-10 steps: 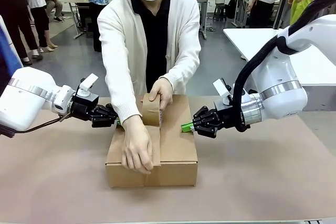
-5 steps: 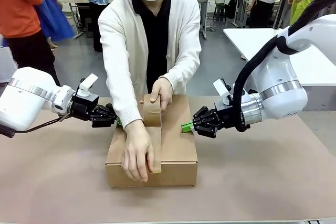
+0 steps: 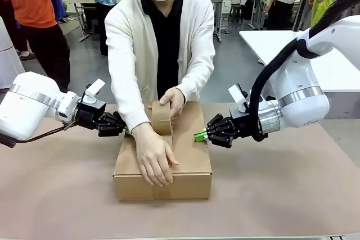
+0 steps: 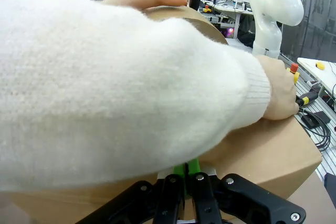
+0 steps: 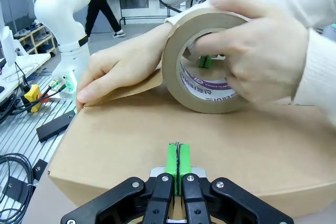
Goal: Wrap the clocks to prevent damage.
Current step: After the human seals the box with tape, release both hands from the side flaps of the Package Box.
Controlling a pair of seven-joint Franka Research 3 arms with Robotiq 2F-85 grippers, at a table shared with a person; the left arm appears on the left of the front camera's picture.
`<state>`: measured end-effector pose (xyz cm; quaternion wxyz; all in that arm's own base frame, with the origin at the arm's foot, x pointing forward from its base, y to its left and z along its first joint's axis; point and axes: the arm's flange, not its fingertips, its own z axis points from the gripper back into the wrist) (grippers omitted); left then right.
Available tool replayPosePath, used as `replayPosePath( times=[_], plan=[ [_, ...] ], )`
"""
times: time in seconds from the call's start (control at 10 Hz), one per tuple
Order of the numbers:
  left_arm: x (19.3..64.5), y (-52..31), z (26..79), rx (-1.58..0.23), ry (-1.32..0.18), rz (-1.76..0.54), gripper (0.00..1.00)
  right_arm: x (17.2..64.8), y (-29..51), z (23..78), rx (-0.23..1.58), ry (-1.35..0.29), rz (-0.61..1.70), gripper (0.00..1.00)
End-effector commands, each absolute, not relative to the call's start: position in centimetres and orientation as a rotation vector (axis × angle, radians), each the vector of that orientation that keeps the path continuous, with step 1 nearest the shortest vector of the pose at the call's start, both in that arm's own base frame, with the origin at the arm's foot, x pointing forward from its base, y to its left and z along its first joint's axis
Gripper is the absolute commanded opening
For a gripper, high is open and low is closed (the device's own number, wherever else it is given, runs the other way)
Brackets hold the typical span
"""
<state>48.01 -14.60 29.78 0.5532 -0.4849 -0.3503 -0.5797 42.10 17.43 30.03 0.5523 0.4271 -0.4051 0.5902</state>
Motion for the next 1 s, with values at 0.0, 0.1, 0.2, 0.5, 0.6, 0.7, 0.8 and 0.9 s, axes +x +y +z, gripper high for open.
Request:
replayPosePath(
  times=[0.0,0.1,0.2,0.5,0.6,0.7,0.8,0.9],
  plan=[
    [48.02,-14.75,29.47,-1.142,-0.827,-1.366,0.05,42.08,17.48,29.75,1.009,-0.954,1.392,0.04],
    [48.02,-14.75,29.47,-1.142,-0.827,-1.366,0.05,42.08,17.48,29.75,1.009,-0.954,1.392,0.04],
    [48.02,-14.75,29.47,-1.142,-0.827,-1.366,0.05,42.08,17.48,29.75,1.009,-0.954,1.392,0.04],
    [48.02,-14.75,29.47,-1.142,-0.827,-1.366,0.05,42.08,17.48,29.75,1.009,-0.954,1.392,0.04],
    [48.02,-14.75,29.47,-1.142,-0.827,-1.366,0.05,42.08,17.48,29.75,1.009,-0.954,1.392,0.04],
    [48.02,-14.75,29.47,-1.142,-0.827,-1.366,0.05,42.08,17.48,29.75,1.009,-0.954,1.392,0.04],
    [48.02,-14.75,29.47,-1.142,-0.827,-1.366,0.05,42.08,17.48,29.75,1.009,-0.954,1.392,0.04],
    [48.02,-14.75,29.47,-1.142,-0.827,-1.366,0.05,42.08,17.48,29.75,1.009,-0.954,1.392,0.04]
  ],
)
